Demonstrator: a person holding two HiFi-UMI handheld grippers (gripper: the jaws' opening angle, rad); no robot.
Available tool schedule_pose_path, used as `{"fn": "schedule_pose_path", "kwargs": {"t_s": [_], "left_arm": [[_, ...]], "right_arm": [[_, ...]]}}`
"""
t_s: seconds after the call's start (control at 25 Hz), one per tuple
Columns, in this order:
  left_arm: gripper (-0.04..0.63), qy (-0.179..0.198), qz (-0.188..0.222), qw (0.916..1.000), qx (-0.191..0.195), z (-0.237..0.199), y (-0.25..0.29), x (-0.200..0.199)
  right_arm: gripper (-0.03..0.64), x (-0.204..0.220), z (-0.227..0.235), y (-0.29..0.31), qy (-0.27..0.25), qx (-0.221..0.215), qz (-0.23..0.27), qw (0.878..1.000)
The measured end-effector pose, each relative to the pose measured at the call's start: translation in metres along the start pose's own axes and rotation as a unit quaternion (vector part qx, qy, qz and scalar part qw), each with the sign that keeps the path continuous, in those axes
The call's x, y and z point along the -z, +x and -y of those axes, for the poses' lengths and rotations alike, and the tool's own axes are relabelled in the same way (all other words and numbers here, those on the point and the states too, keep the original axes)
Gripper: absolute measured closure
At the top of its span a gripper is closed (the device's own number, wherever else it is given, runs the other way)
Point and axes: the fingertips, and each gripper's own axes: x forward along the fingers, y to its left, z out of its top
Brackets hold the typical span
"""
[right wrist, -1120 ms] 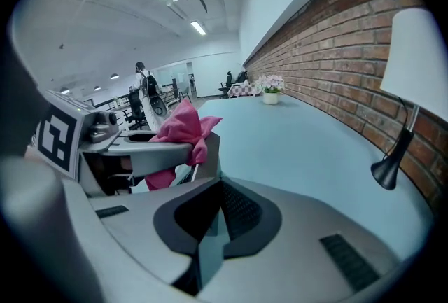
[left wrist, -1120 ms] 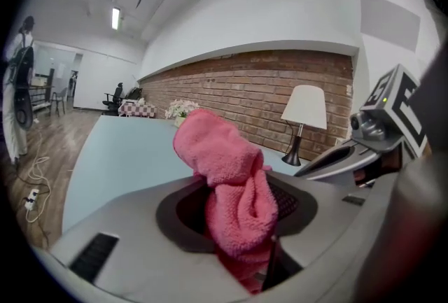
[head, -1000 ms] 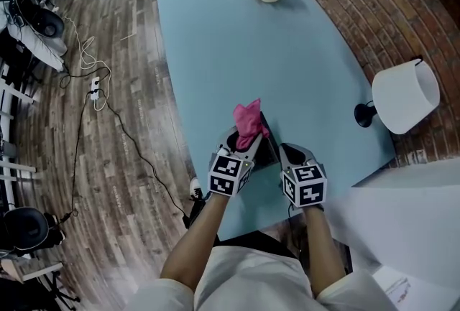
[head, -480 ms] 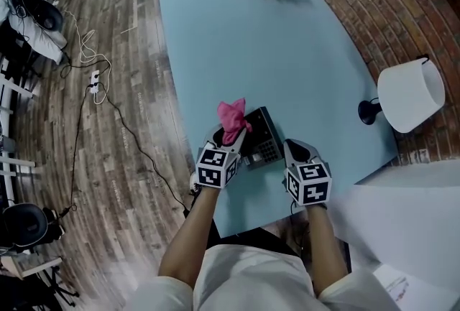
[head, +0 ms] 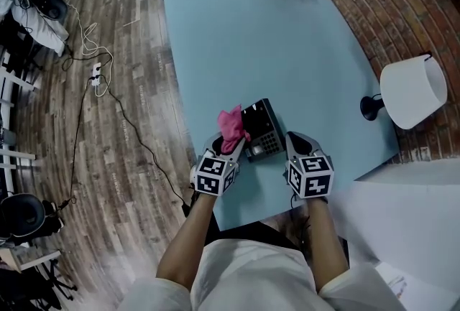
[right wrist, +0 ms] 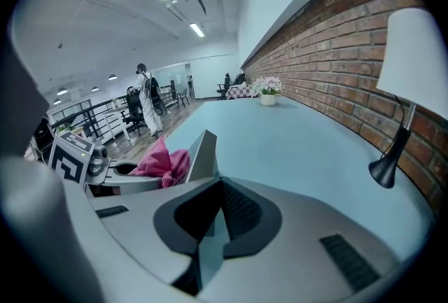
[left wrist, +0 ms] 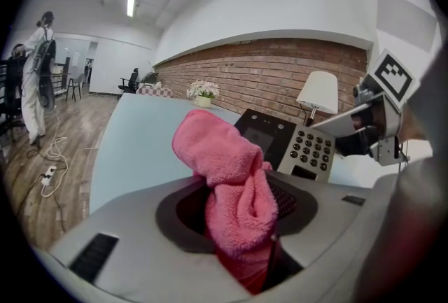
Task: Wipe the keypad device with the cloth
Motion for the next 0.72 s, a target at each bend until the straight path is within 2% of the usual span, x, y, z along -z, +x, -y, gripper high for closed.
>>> {"fn": "schedule_pose_path", "kwargs": {"t_s": [0.36, 0.56, 0.72], "left_arm": [[0.388, 0.003, -0.017, 0.9998, 0.007, 0.028, -0.018, 0.022], [0.388, -0.032, -0.015, 0.9992, 0.016, 0.042, -0.022, 0.025], [0.388, -0.051, 0.008, 0.9974, 0.051, 0.064, -0.024, 0.017]], "right_arm": [[0.595, 0.001, -0.001, 0.000, 0.010, -0.002, 0.004, 1.000], [0.595, 0.001, -0.001, 0.001, 0.007, -0.004, 0.006, 1.000], [0.595, 0.001, -0.001, 0.000, 0.006, -0.006, 0.007, 1.000]]}}
